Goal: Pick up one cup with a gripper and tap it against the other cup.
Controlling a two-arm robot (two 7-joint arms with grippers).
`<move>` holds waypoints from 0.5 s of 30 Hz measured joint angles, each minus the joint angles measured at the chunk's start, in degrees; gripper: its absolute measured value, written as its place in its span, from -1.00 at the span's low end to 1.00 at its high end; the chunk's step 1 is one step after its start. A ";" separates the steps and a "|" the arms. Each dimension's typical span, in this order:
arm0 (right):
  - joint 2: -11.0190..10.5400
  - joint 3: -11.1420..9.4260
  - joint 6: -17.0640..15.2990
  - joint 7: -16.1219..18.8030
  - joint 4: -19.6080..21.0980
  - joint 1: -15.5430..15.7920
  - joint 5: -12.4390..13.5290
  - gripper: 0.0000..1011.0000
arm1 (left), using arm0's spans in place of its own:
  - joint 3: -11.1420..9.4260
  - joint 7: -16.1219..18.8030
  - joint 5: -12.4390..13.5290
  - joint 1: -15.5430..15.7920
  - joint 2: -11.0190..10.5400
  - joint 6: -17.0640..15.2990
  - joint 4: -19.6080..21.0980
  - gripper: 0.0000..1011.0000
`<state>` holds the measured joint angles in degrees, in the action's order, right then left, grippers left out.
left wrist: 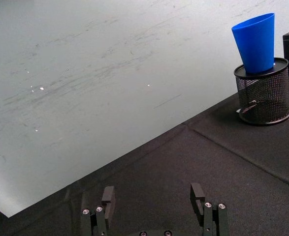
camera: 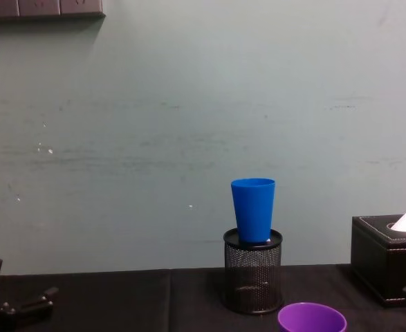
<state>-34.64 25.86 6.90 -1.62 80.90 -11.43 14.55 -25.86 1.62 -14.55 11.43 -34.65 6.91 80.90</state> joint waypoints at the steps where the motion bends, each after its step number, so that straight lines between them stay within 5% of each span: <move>1: 0.00 0.00 0.00 0.00 0.00 0.00 0.00 0.98 | 0.00 0.00 0.00 0.00 0.00 0.00 0.00 0.98; 15: 0.00 0.00 0.00 0.00 0.00 0.00 0.00 0.98 | 0.00 0.00 0.00 0.00 0.00 0.00 0.00 0.98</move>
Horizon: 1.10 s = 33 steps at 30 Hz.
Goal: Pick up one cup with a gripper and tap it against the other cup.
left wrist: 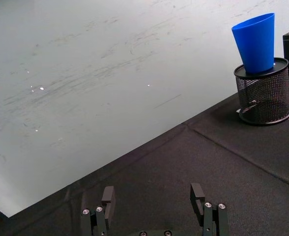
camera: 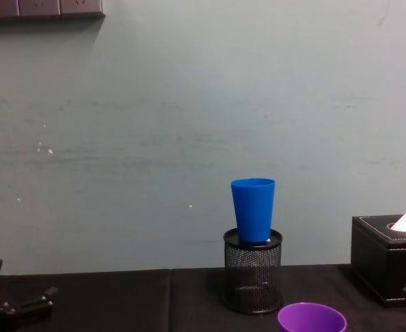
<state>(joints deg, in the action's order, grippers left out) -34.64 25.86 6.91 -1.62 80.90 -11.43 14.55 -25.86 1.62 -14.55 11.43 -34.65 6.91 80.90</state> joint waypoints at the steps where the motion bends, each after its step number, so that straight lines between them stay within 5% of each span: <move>1: 0.00 0.00 0.00 0.00 0.00 0.00 0.00 0.98 | 0.00 0.00 0.00 0.00 0.00 0.00 0.00 0.98; 33: 0.00 0.00 0.00 0.00 0.00 0.00 0.00 0.98 | 0.00 0.00 0.00 0.00 0.00 0.00 0.00 0.98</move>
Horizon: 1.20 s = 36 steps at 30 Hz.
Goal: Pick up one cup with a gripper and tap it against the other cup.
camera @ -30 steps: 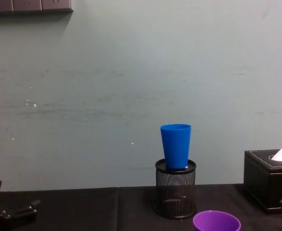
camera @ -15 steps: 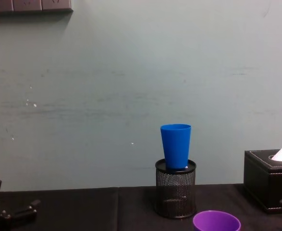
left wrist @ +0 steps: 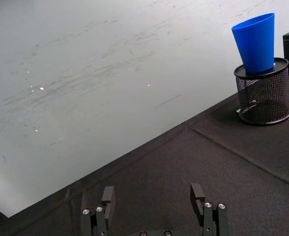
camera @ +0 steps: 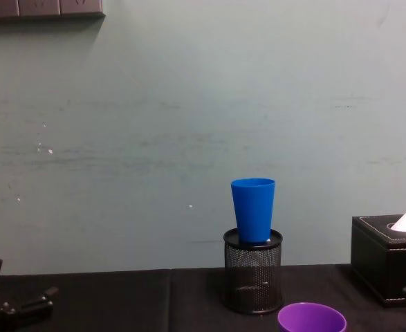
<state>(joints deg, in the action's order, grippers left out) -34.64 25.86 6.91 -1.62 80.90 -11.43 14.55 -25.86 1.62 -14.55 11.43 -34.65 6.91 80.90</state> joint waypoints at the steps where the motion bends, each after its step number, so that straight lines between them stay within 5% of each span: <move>1: 0.00 0.00 0.00 0.00 0.00 0.00 0.00 0.98 | 0.00 0.00 0.00 0.00 0.00 0.00 0.00 0.98; 24: 0.00 0.00 0.00 0.00 0.00 0.00 0.00 0.98 | 0.00 0.00 0.00 0.00 0.00 0.00 0.00 0.98; 36: 0.38 -2.54 1.01 1.95 2.69 1.77 0.63 0.98 | 0.00 0.00 0.00 0.00 0.00 0.00 0.00 0.98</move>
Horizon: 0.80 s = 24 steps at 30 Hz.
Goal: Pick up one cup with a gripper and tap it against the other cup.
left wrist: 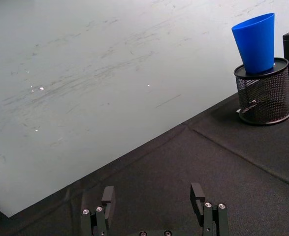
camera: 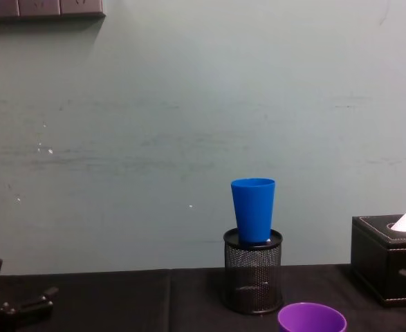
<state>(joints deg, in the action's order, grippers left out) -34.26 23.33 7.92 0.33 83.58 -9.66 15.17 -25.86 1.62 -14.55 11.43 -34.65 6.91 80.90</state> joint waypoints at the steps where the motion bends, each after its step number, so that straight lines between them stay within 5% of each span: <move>1: -0.15 -0.47 0.05 0.35 0.84 0.55 0.37 0.98 | 0.00 0.00 0.00 0.00 0.00 0.00 0.00 0.98; 10: -2.26 -3.37 1.27 2.77 6.28 5.82 2.79 0.98 | 0.00 0.00 0.00 0.00 0.00 0.00 0.00 0.98; 19: -5.52 -5.95 5.57 11.80 9.64 13.05 9.24 0.98 | 0.00 0.00 0.00 0.00 0.00 0.00 0.00 0.98; 24: -5.96 -5.36 6.46 17.18 8.88 13.70 11.18 0.98 | 0.00 0.00 0.00 0.00 0.00 0.00 0.00 0.98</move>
<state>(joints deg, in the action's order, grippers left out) -40.22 17.97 14.37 17.51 92.46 4.04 26.36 -25.86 1.62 -14.55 11.43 -34.64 6.91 80.90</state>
